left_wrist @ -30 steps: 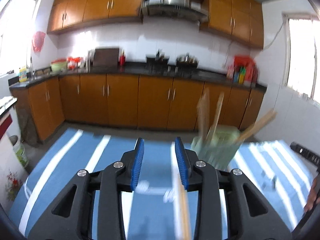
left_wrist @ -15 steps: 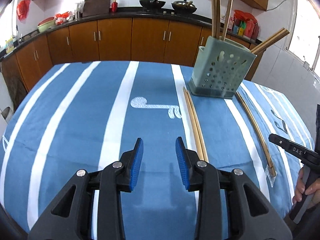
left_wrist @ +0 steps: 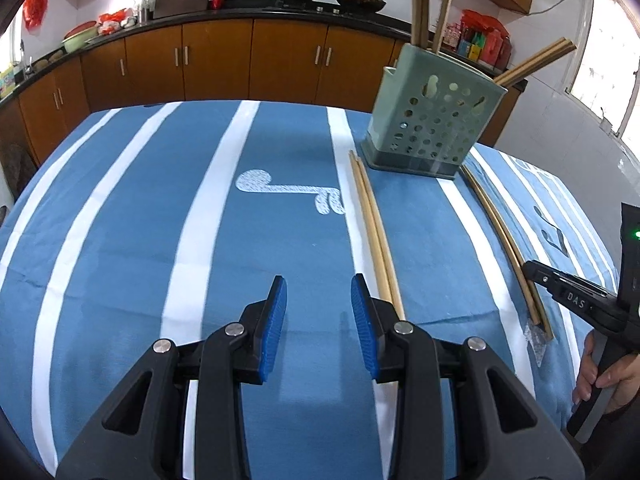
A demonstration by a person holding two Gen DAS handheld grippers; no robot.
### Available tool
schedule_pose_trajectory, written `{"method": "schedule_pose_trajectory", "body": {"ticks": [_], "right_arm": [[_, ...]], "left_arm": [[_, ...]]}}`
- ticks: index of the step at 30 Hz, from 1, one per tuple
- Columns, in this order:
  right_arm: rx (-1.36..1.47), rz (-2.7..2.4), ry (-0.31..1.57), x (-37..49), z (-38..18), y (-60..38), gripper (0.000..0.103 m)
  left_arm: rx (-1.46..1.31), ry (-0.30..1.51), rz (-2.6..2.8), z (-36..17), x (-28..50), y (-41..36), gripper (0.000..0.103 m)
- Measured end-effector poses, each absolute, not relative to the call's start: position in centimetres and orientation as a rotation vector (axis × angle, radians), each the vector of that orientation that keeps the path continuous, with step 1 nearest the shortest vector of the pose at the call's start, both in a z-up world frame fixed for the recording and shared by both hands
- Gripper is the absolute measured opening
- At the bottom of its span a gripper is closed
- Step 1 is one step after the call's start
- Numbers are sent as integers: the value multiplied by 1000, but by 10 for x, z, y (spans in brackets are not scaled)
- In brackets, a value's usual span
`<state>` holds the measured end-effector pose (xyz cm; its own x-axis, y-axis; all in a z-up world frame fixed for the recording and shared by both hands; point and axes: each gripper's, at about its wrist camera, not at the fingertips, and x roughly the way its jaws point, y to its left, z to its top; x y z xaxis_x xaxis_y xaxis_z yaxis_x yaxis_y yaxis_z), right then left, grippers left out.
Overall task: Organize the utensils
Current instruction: 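Close the right gripper on a chopstick while the left tool approaches another chopstick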
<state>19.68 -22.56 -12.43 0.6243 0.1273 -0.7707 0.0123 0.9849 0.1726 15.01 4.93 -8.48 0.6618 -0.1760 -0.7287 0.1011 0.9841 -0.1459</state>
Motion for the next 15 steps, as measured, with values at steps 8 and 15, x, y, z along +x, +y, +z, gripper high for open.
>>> {"method": "schedule_pose_trajectory", "body": {"ticks": [8,15], "right_arm": [[202,-40,885,205,-122,-242,8],[156,-35,875,204,-124,-240,8]], "left_arm": [[-85,865,-216,-90,153,34,34],[-46,905,-253,-99,155,16,25]]}}
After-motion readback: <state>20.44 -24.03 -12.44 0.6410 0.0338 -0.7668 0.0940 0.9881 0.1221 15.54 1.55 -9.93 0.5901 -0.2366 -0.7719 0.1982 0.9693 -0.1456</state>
